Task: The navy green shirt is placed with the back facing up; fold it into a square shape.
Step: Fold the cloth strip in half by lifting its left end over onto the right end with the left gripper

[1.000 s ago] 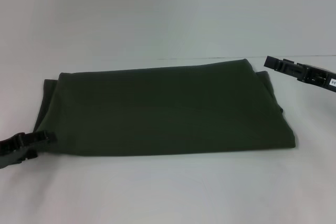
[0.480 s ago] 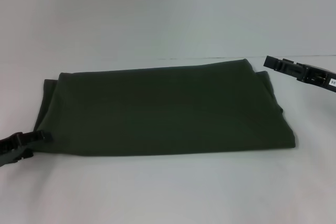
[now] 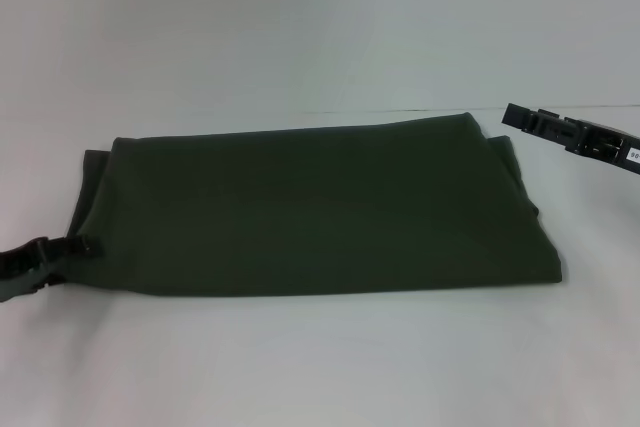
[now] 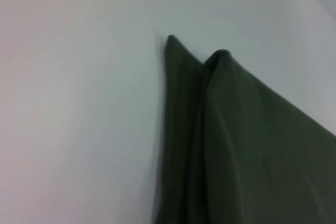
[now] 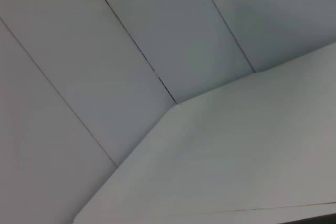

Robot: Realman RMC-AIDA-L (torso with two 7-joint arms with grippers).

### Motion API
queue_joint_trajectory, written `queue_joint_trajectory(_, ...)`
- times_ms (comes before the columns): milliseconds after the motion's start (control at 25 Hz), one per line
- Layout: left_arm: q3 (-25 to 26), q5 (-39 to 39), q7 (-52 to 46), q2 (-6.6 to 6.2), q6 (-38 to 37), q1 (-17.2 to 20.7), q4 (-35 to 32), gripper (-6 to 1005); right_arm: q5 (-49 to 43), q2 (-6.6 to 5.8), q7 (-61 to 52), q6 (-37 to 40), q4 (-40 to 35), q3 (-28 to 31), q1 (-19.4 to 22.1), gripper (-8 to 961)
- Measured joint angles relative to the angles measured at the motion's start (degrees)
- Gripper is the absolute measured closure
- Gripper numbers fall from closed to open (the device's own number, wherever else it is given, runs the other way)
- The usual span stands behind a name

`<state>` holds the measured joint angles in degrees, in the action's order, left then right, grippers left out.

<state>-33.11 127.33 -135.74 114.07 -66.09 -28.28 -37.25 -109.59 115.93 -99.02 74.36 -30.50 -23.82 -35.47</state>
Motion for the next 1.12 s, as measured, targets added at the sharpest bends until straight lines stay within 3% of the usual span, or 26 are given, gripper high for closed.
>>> queue_joint_trajectory(840, 0.0, -0.2, 1.5, 0.1, -1.1, -1.3, -0.1, 152, 0.0, -0.01, 0.1, -0.5, 0.0, 0.0, 0.1, 103)
queue_joint_trajectory(1120, 0.4, 0.1, 3.0, 0.1, 1.1, -0.7, 0.2, 273, 0.0, -0.01, 0.1, -0.5, 0.0, 0.0, 0.1, 105)
